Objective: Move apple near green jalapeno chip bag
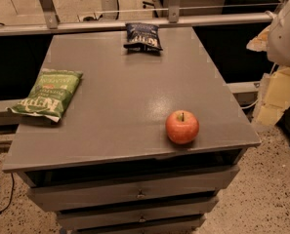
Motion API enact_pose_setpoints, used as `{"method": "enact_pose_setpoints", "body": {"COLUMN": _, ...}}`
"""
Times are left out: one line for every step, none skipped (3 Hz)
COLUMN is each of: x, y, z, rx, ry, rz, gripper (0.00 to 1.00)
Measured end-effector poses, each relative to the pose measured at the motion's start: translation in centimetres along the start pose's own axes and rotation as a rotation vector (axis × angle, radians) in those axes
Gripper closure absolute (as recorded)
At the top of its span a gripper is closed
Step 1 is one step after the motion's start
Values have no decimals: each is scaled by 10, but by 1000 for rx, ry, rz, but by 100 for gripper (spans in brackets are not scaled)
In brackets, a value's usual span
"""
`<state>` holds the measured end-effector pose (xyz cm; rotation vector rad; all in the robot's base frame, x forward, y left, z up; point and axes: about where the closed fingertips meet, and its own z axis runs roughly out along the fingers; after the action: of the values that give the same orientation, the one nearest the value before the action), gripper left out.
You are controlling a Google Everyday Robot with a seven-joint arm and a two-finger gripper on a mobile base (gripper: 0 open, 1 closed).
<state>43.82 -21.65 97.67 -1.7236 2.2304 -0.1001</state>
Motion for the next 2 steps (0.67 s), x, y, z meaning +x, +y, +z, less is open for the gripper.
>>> {"method": "enact_pose_setpoints", "body": {"x": 0, "y": 0, "z": 0, "rx": 0, "ry": 0, "rz": 0, "gripper": 0}}
{"method": "enact_pose_setpoints", "body": {"x": -6, "y": -1, "z": 18, "rx": -15, "ry": -45, "rz": 15, "gripper": 0}}
